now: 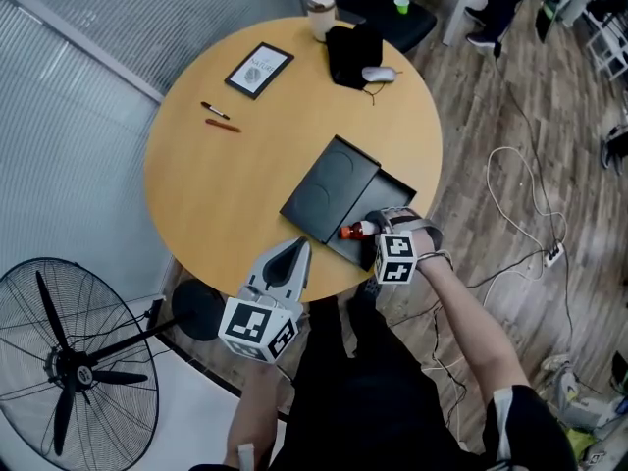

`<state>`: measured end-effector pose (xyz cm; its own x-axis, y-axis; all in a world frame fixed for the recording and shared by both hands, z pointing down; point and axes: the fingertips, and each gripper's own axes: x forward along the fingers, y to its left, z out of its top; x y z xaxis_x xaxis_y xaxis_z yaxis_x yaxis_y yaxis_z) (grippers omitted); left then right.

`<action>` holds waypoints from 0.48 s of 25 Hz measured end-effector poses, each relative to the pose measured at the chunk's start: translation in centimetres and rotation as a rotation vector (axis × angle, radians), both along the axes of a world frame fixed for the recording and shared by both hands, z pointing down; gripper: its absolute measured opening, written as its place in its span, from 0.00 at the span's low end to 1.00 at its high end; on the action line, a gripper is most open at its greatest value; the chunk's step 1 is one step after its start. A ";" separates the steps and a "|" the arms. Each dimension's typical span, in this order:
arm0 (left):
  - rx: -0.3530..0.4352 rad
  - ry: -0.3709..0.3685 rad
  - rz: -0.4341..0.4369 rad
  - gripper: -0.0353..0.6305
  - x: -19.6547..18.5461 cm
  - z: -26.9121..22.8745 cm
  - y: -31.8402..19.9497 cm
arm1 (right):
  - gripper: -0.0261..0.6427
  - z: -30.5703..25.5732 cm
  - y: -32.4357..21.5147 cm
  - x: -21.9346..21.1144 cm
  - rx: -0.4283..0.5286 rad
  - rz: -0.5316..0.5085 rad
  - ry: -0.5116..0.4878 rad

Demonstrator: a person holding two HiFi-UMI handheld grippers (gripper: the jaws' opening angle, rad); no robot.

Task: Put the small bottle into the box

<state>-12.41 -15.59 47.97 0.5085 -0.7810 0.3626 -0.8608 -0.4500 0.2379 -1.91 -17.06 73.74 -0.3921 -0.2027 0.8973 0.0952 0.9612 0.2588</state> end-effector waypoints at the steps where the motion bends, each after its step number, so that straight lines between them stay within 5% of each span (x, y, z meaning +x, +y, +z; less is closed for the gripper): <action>1: 0.000 0.000 -0.003 0.05 -0.1 0.0 0.0 | 0.38 0.1 -0.1 -0.1 0.008 -0.010 0.011; 12: -0.009 -0.001 -0.017 0.05 -0.5 0.2 -0.1 | 0.38 1.7 -0.2 -0.6 -0.035 -0.027 0.094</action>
